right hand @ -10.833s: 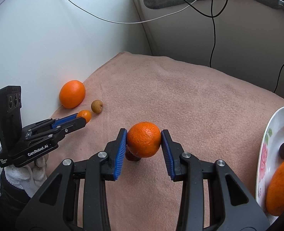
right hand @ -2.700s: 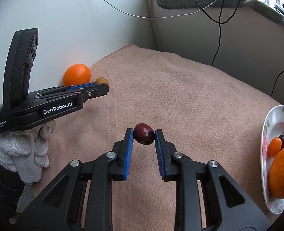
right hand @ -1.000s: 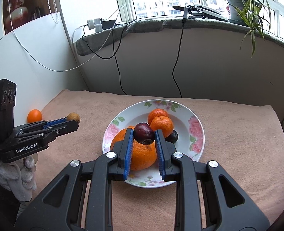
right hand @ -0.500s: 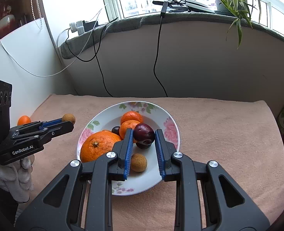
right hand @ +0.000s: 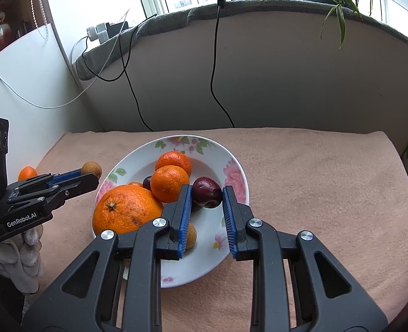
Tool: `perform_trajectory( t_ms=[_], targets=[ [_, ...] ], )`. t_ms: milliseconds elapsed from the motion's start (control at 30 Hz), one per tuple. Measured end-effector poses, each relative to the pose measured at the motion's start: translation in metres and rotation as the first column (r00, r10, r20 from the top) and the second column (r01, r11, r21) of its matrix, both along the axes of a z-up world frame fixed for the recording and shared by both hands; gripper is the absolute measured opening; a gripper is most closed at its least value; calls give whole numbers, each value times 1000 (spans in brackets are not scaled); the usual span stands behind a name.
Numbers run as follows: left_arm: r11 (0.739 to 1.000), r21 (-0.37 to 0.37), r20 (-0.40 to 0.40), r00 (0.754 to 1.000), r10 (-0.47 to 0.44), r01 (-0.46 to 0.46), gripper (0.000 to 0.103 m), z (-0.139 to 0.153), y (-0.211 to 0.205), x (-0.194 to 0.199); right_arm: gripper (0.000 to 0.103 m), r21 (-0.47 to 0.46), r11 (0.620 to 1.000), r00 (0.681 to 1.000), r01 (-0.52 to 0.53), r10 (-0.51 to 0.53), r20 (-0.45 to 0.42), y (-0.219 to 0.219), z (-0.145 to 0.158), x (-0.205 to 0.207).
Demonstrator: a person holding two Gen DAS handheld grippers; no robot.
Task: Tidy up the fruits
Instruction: 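Lower the plum into the plate and open the right gripper while the left gripper holds the kiwi above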
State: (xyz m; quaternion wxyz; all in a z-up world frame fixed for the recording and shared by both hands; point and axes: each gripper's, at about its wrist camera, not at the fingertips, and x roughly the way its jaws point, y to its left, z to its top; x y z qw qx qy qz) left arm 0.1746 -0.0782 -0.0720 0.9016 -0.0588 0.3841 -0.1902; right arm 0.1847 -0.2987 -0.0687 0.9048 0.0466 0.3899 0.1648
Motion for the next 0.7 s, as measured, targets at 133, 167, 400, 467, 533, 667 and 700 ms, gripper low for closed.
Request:
perform_trajectory(
  t_ms=[133,167,400,467,533,667,700],
  targets=[
    [1000,-5,0,1000,-5,5,24,1,-1,1,24,3,1000,1000,1,-1,-4,0,-1,0],
    [1000,-5,1,1000,-6,6,24,1,-1,1,24,2,1000,1000,1,-1,-5,0,-2,0],
    [1000,-10,5,1000,-9,10,24,3,-2,0,24,0,1000,1000,-2,2,-3,2,-1,-1],
    [1000,-8,6,1000,-14,14,24,3,-2,-1,24,1,1000,1000,-5,5,-4,2,-1,-1],
    [1000,-9,6,1000,-16,16,24,3,-3,-2,25,-2,1000,1000,-4,4,-5,3,-1,-1],
    [1000,-12,8,1000,-18,18,24,5,-3,-2,53,0,1000,1000,3,-3,6,3,1,-3],
    [1000,-11,9,1000,-18,18,24,5,-4,-2,54,2,1000,1000,4,-4,12,3,2,-4]
  ],
)
